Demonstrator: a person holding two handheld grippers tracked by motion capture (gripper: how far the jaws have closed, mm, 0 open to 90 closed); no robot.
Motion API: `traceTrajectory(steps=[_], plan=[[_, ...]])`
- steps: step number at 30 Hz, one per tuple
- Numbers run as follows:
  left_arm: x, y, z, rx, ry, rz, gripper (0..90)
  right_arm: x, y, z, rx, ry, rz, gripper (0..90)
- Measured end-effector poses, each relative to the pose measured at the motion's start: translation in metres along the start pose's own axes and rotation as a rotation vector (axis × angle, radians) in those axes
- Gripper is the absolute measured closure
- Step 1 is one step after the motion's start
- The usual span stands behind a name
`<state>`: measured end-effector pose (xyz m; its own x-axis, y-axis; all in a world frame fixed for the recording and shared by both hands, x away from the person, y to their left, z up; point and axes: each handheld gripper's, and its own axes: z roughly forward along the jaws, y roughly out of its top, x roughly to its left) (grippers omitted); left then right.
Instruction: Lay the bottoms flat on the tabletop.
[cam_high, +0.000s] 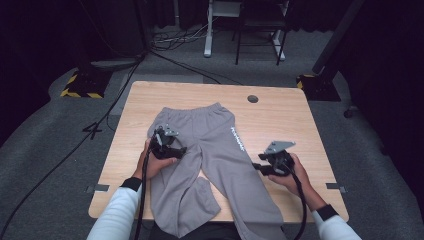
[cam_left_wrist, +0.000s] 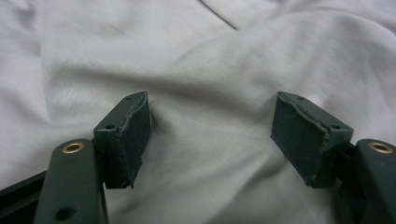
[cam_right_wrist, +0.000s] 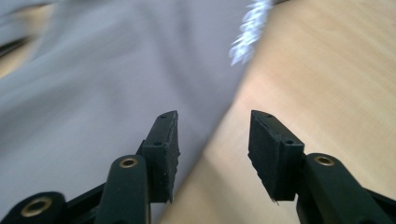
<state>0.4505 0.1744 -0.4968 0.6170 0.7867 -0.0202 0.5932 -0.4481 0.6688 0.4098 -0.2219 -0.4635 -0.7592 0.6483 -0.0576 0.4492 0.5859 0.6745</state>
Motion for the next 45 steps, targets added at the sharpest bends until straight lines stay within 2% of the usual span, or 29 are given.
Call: traceTrajectory(steps=[1,2,3,4,5,8,10,13,15,18,20,21,23,24,25,26,27,29,30,32,34,35,38,39,40,43,44,45], plan=[[0.000,-0.002,-0.003,0.008,-0.007,0.006,28.2,-0.003,0.004,0.008,0.001,-0.007,0.021,51.8],[0.000,-0.005,-0.006,0.011,-0.014,0.008,27.8,-0.007,0.013,0.026,0.008,-0.022,0.037,51.1],[0.000,-0.005,-0.006,0.011,-0.014,0.008,27.8,-0.006,0.017,0.033,0.022,-0.030,0.035,51.1],[0.000,-0.008,-0.007,0.001,-0.013,0.013,27.8,-0.006,0.017,0.033,0.022,-0.030,0.035,51.1],[0.001,-0.011,-0.008,-0.014,-0.013,0.011,27.8,-0.003,0.021,0.045,0.037,-0.043,0.030,51.9],[0.003,-0.015,-0.012,-0.014,-0.008,0.008,27.8,0.002,0.022,0.049,0.046,-0.027,0.023,53.9],[0.005,-0.017,-0.014,-0.004,0.006,-0.003,27.8,0.009,0.021,0.046,0.049,-0.045,-0.012,55.7],[0.010,-0.019,-0.017,-0.002,0.020,-0.017,27.9,0.024,0.008,0.033,0.051,-0.025,-0.046,59.7],[0.012,-0.020,-0.018,-0.003,0.037,-0.032,27.9,0.027,0.003,0.028,0.053,-0.026,-0.063,59.9],[0.011,-0.020,-0.019,0.006,0.051,-0.042,27.9,0.044,-0.011,0.013,0.059,0.011,-0.092,59.6],[0.007,-0.020,-0.020,0.012,0.041,-0.041,27.9,0.063,-0.020,0.003,0.052,0.050,-0.148,59.1],[0.004,-0.020,-0.020,0.018,0.033,-0.039,27.9,0.063,-0.020,0.003,0.052,0.050,-0.148,59.1],[-0.005,-0.024,-0.022,0.011,0.008,-0.004,27.8,0.068,-0.020,0.001,0.051,0.089,-0.143,58.5],[-0.008,-0.026,-0.023,0.006,-0.002,0.008,27.6,0.068,-0.020,0.003,0.050,0.072,-0.129,63.3],[-0.010,-0.026,-0.024,0.003,-0.009,0.013,27.6,0.068,-0.020,0.003,0.050,0.072,-0.129,63.3],[-0.013,-0.028,-0.025,0.009,-0.016,0.020,27.4,0.066,-0.018,0.005,0.048,0.062,-0.111,71.4],[-0.016,-0.029,-0.025,-0.001,-0.020,0.019,27.4,0.066,-0.018,0.005,0.048,0.062,-0.111,71.4],[-0.017,-0.030,-0.024,-0.013,-0.038,0.040,26.9,0.064,-0.016,0.008,0.048,0.034,-0.113,83.3],[-0.018,-0.029,-0.022,-0.018,-0.038,0.039,26.9,0.064,-0.016,0.008,0.048,0.034,-0.113,83.3],[-0.020,-0.022,-0.016,-0.018,-0.036,0.038,26.8,0.059,-0.015,0.010,0.055,-0.005,-0.109,85.6],[-0.022,-0.014,-0.009,-0.016,-0.044,0.049,26.9,0.046,-0.014,0.011,0.061,-0.062,-0.082,87.5],[-0.022,-0.008,-0.004,-0.018,-0.050,0.049,26.9,0.046,-0.014,0.011,0.061,-0.062,-0.082,87.5],[-0.023,0.013,0.016,-0.025,-0.055,0.058,26.9,0.025,-0.016,0.012,0.061,-0.104,-0.036,88.0],[-0.024,0.025,0.027,-0.032,-0.059,0.063,27.0,0.009,-0.018,0.012,0.064,-0.143,-0.019,88.3],[-0.024,0.025,0.027,-0.032,-0.059,0.063,27.1,0.009,-0.018,0.012,0.064,-0.143,-0.019,88.3],[-0.024,0.050,0.049,-0.029,-0.057,0.066,27.1,-0.009,-0.020,0.012,0.073,-0.175,0.014,89.2],[-0.024,0.060,0.057,-0.021,-0.053,0.065,27.2,-0.022,-0.024,0.011,0.082,-0.229,0.028,89.3],[-0.025,0.066,0.063,-0.023,-0.052,0.056,27.1,-0.027,-0.026,0.010,0.078,-0.234,0.047,89.2]])
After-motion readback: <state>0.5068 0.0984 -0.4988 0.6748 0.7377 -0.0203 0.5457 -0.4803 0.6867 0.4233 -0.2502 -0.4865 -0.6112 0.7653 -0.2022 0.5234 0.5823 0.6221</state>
